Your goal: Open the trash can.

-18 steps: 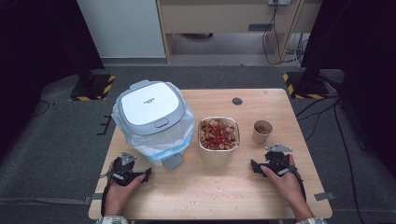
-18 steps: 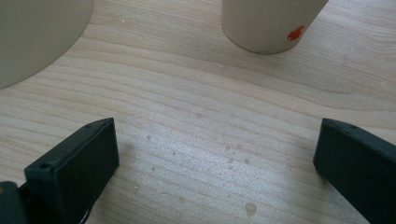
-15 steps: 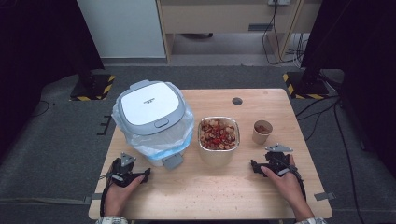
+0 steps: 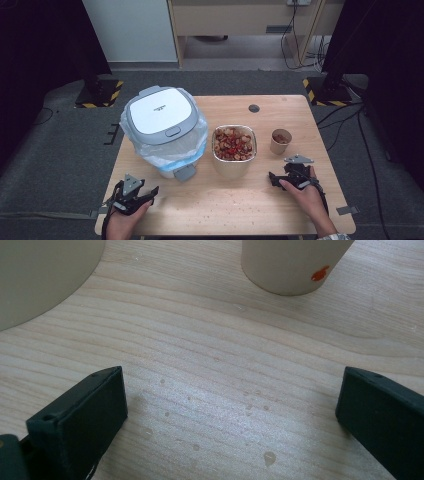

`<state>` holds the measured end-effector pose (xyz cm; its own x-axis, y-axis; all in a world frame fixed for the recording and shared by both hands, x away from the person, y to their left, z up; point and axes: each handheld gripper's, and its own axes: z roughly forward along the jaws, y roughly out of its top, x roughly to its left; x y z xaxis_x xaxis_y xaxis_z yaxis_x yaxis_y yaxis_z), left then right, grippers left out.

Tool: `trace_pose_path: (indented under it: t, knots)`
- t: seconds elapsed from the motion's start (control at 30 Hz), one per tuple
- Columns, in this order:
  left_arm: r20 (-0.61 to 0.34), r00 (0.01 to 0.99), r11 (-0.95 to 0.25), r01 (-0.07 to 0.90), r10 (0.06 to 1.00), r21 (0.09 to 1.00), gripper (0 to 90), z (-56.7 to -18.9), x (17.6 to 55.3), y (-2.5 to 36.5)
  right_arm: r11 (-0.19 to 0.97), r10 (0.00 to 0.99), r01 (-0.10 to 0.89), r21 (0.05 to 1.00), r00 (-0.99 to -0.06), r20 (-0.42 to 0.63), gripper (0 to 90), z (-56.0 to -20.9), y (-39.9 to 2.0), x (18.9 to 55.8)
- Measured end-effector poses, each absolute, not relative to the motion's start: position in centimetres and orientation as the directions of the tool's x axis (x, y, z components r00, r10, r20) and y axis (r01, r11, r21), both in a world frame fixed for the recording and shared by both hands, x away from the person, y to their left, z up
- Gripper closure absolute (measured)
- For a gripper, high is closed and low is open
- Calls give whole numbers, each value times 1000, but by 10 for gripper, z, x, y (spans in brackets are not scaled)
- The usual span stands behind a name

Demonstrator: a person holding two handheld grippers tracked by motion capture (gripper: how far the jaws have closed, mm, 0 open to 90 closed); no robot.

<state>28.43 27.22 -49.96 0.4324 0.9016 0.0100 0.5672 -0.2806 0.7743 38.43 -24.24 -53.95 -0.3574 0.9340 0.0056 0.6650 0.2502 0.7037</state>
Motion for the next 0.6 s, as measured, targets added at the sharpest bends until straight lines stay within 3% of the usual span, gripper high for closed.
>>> trace_pose_path:
  t: [0.23, 0.6]
  knots:
    - [37, 517, -335, 497, 855, 801, 700, -490, 278, 247, 250, 934, 665, 704, -358, 6, 6, -539, -242, 384]
    - [71, 581, -386, 439, 811, 811, 890, -494, 307, 211, 250, 933, 665, 704, -359, 8, 6, -540, -242, 385]
